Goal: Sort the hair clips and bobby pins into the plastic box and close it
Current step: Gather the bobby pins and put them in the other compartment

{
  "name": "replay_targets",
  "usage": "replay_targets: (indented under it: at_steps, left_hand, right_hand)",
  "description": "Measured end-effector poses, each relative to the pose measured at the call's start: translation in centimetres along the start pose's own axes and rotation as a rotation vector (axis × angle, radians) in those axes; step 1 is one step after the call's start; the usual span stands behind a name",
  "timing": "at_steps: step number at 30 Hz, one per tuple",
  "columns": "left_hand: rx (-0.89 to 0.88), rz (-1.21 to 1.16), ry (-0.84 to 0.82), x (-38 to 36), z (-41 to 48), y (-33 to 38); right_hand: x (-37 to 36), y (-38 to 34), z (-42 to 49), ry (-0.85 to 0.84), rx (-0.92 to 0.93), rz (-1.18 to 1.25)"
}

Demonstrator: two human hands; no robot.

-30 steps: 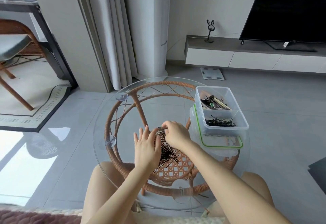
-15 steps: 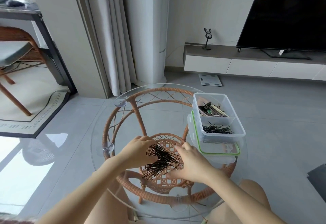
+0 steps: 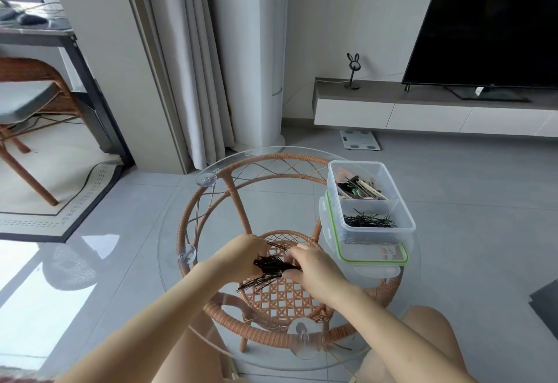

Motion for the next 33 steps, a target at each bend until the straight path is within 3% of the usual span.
replay_targets:
  at_steps: [18, 33]
  left_hand:
    - [-0.002, -0.067, 0.109, 2.0, -1.4, -1.7]
    - [0.024, -0.187, 0.278, 5.5, -1.7, -1.8]
  right_hand:
    - [2.4, 1.4, -0.2, 0.069, -0.042, 0.29]
    - [11.6, 3.6, -0.8, 0.243, -0.005, 0.255]
Point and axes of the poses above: each hand's wrist, its own z-axis towards the middle knuckle, its own x-axis out of the back of the hand, y = z × x, the point moved 8 cm from there along z, towards the middle knuckle, and after that the axes turned 6 degrees about -x, right-handed, at the moved point
